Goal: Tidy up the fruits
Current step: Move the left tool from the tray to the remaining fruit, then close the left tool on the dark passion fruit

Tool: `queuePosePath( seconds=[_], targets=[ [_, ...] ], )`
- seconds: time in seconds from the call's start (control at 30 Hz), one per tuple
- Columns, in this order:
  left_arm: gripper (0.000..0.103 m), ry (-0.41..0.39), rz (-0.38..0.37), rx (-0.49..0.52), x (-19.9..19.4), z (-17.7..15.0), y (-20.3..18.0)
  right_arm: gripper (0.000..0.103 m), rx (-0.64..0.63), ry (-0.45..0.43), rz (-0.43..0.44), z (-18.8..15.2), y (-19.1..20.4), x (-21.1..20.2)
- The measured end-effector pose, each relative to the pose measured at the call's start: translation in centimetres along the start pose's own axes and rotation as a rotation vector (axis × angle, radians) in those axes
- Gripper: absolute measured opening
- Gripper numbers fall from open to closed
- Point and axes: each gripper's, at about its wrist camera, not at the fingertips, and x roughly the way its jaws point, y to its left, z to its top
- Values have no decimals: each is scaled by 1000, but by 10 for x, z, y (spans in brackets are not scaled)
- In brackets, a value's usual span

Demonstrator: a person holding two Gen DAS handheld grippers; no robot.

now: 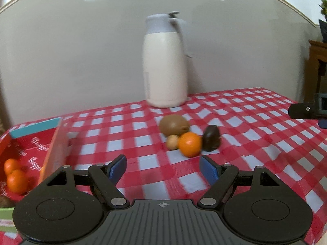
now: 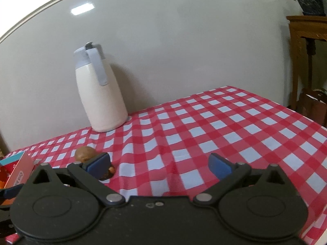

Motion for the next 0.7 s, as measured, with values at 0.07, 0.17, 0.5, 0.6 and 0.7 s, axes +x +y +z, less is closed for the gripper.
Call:
queuePosePath(
  seconds=[0.07,0.17,0.5,0.6,0.7],
  targets=[
    [78,3,-15,6,5,3,-7,103,13,-4,-4,1,-6,0],
    [77,-1,-39,22,10,6,-17,103,25,-2,-14,3,-12,0],
    [77,-18,-111,108,39,25,-51,103,39,-8,-14,4,-19,-3],
    [77,-17,-127,138,49,28,-61,103,41,-10,-23,5,-21,-3],
    [77,0,-135,155,61,30,-69,103,34,-18,-67,6,-24,-4]
  ],
)
